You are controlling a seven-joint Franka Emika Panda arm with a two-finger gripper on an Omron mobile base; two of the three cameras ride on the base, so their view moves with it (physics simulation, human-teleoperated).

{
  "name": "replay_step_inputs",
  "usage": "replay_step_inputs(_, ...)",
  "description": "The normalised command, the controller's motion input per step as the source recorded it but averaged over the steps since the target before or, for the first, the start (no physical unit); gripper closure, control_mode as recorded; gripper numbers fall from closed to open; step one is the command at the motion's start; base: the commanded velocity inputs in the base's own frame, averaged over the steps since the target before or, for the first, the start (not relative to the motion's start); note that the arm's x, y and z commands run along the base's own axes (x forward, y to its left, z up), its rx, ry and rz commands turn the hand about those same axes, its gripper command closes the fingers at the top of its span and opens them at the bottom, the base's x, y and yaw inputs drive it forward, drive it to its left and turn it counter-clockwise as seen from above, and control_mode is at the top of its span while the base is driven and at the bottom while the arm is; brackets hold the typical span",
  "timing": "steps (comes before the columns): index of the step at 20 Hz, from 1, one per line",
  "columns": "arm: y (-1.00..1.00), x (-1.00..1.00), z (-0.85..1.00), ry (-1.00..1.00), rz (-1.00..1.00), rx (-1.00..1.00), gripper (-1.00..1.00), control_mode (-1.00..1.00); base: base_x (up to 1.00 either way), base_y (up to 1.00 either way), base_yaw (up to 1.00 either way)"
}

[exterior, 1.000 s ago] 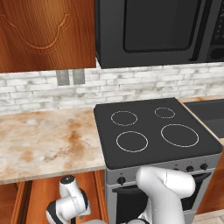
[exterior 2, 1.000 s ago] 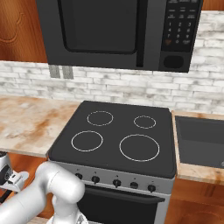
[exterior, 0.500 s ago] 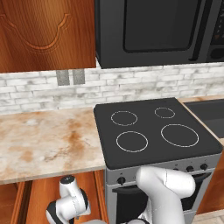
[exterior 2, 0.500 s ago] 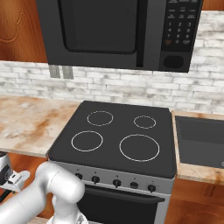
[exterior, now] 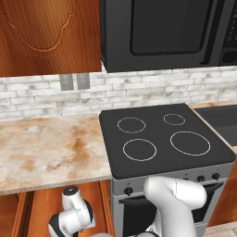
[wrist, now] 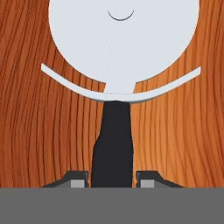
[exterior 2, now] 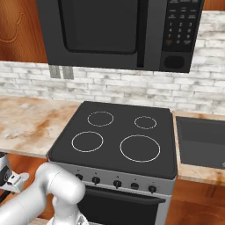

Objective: Take the pizza cutter from the drawer on the left and place it on the dining counter for cutting.

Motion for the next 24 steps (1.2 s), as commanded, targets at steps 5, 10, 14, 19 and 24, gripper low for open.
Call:
replay_step_inputs(5,0.00,-0.16,0.48,-0.03,0.00,0.00,1.00,-1.00,0.00,0.00,0.00)
replay_step_inputs(10,0.00,-0.18,0.73,0.00,0.00,0.00,1.00,-1.00,0.00,0.00,0.00)
replay_step_inputs(14,0.00,-0.33,0.75,0.00,0.00,0.00,1.00,-1.00,0.00,0.00,0.00)
replay_step_inputs(19,-0.02,-0.45,0.75,0.00,0.00,0.00,1.00,-1.00,0.00,0.00,0.00)
replay_step_inputs(24,-0.11,-0.50,0.78,0.00,0.00,0.00,1.00,-1.00,0.00,0.00,0.00)
